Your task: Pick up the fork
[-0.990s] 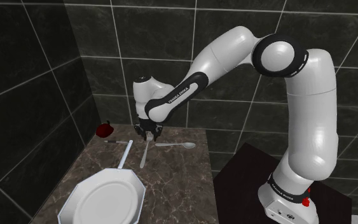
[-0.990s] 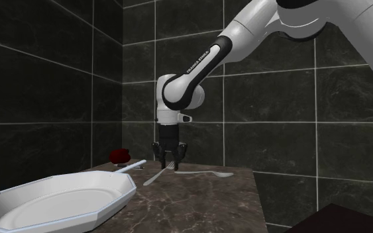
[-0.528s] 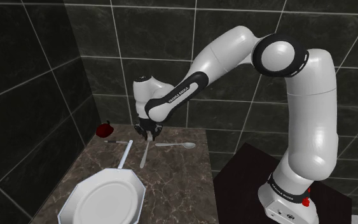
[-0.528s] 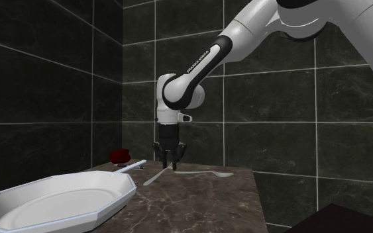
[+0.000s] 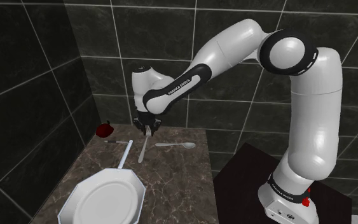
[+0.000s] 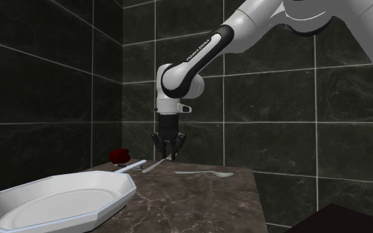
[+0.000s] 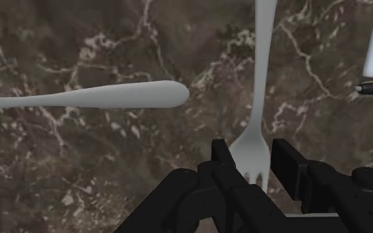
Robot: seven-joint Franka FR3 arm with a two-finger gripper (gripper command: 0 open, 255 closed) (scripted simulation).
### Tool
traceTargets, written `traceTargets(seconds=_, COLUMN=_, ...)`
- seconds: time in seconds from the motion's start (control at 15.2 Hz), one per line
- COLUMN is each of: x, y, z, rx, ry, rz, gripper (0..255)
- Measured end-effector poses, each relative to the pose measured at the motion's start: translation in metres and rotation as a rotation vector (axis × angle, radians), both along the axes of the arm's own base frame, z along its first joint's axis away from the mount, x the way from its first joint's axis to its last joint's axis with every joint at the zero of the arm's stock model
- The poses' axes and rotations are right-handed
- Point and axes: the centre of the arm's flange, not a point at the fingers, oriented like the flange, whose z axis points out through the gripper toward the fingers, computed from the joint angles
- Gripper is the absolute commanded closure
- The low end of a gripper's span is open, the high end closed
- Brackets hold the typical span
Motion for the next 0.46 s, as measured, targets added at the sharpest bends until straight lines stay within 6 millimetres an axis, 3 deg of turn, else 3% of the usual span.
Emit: traceTargets(seconds=0.46, x=0.0, y=-0.001, z=0.035, rx=0.0, ry=0.0, rz=0.0, gripper=255)
